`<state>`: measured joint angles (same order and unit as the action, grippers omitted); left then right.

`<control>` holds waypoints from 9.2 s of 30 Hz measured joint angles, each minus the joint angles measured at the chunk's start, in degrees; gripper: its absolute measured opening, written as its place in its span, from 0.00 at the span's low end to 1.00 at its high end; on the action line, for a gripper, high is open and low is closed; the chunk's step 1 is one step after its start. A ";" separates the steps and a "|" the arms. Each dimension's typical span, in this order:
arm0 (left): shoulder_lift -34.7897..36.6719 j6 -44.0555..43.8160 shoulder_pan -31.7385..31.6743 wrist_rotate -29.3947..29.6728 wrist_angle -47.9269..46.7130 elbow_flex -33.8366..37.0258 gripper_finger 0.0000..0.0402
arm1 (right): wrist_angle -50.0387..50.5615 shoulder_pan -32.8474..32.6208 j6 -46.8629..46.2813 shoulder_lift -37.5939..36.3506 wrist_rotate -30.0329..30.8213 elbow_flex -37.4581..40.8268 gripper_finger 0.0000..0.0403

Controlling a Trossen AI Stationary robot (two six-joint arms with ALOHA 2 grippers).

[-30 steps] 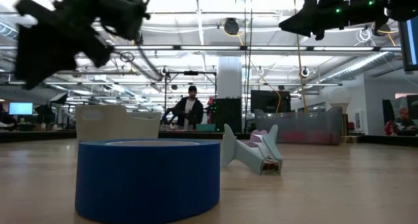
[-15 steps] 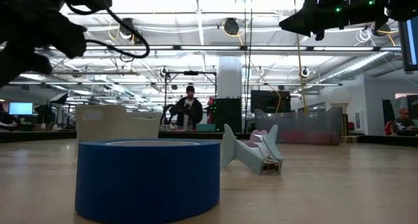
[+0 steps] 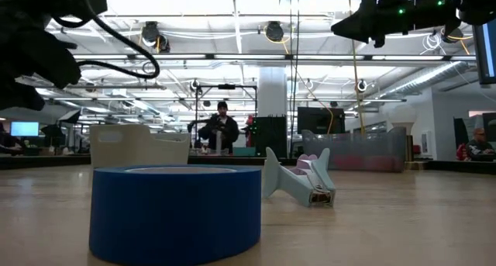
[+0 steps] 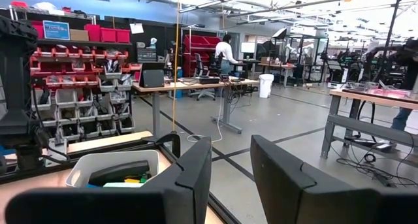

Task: Pick and place Stapler, Stapler remover, tape
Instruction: Put the light blue tape into the black bin, then put the blue tape into the black bin

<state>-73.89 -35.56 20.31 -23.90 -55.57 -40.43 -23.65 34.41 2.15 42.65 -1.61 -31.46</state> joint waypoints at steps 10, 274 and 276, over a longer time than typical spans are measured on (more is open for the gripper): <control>0.00 -1.10 3.49 1.56 4.20 2.31 0.58 | -0.12 0.01 0.02 0.00 0.00 0.00 0.25; -15.69 21.39 -35.84 18.45 36.35 -20.98 0.77 | 34.09 -4.27 -14.16 7.62 -10.47 -6.14 0.01; -15.69 21.50 -34.38 18.44 34.63 -20.98 0.77 | 35.73 -5.03 -14.53 5.83 -10.44 -6.14 0.00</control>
<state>-89.58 -14.07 -14.07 -5.46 -20.94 -61.41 12.08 29.37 -12.38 48.49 -12.06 -37.60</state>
